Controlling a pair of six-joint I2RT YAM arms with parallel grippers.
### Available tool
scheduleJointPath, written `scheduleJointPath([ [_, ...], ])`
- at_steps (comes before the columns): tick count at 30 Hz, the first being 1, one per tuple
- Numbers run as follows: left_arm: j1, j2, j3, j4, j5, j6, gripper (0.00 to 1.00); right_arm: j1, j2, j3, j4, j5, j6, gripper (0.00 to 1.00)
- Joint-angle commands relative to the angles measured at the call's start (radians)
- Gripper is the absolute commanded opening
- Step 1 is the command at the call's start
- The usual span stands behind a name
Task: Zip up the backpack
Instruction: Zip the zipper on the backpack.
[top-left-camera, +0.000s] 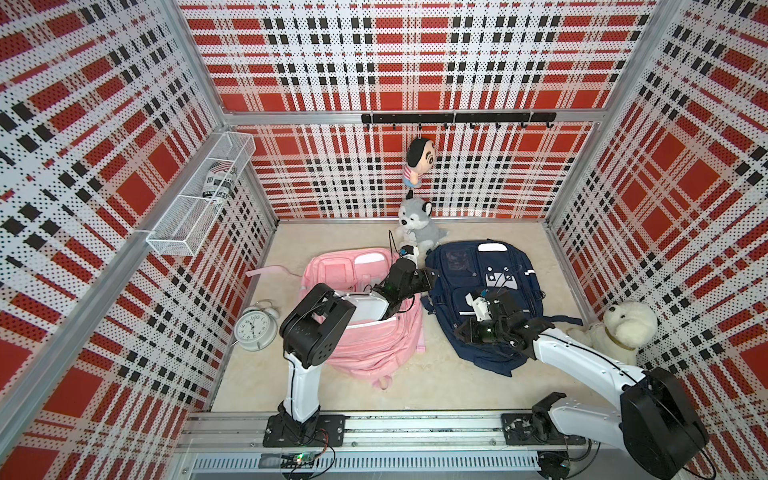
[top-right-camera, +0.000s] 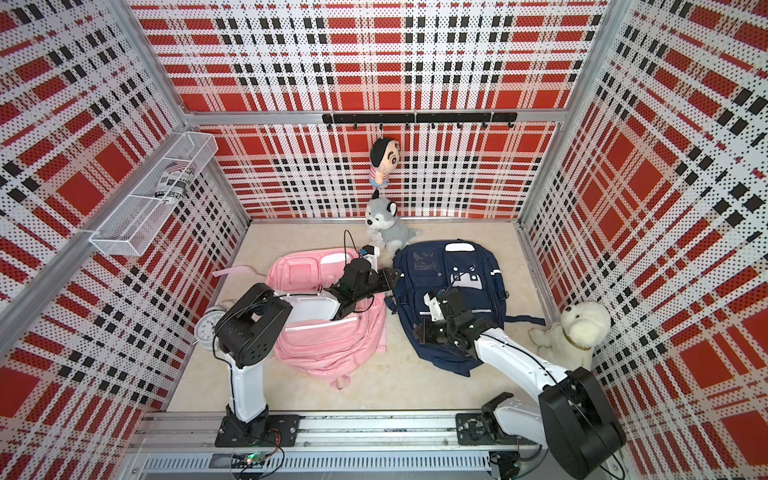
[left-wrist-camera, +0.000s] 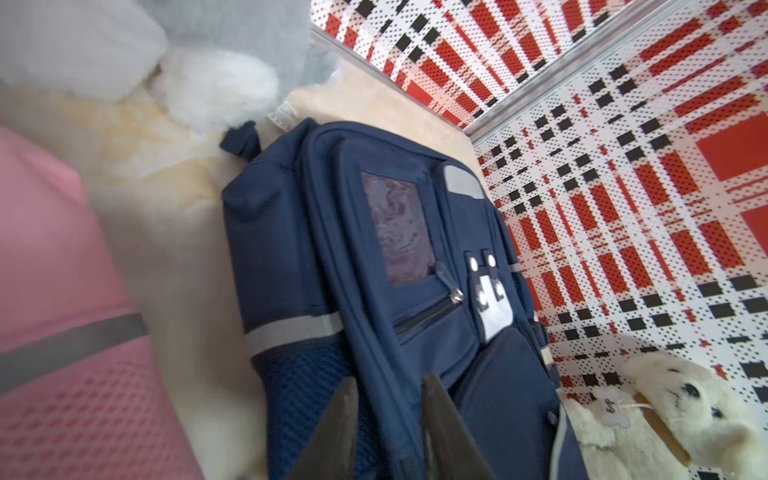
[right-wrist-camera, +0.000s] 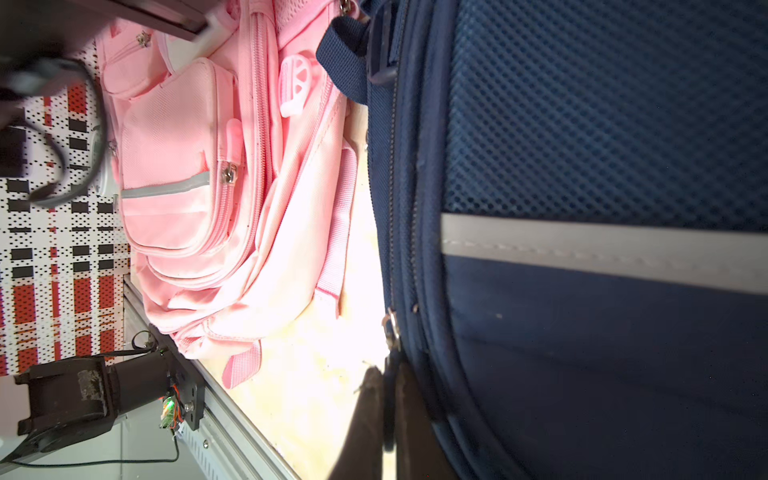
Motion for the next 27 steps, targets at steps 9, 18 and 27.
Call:
scheduleJointPath([
  [9,-0.087,-0.117,-0.038,-0.124,0.083,-0.023,0.41,0.027,0.032,0.029,0.088,0.037,-0.031,0.00],
  [18,-0.160,-0.122,-0.111,-0.081,0.080,-0.117,0.42,0.038,0.029,0.079,0.023,0.071,-0.083,0.00],
  [27,-0.174,-0.101,-0.147,-0.082,0.077,-0.165,0.38,0.041,0.046,0.108,-0.010,0.092,-0.101,0.00],
])
